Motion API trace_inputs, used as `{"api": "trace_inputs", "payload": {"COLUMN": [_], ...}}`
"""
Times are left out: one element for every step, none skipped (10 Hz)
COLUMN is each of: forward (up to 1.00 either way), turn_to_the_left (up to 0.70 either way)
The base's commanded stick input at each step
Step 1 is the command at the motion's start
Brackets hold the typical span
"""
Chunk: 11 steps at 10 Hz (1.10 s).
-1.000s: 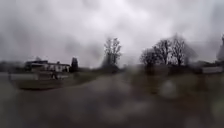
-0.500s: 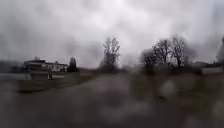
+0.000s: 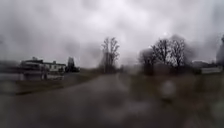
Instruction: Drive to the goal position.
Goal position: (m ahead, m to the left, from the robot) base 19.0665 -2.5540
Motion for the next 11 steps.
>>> {"api": "trace_inputs", "payload": {"forward": [1.0,1.0,1.0,1.0,1.0,1.0,1.0,1.0,1.0,1.0,1.0], "turn_to_the_left": [0.0,0.0,0.0,0.0,0.0,0.0,0.0,0.0,0.0,0.0,0.0]}}
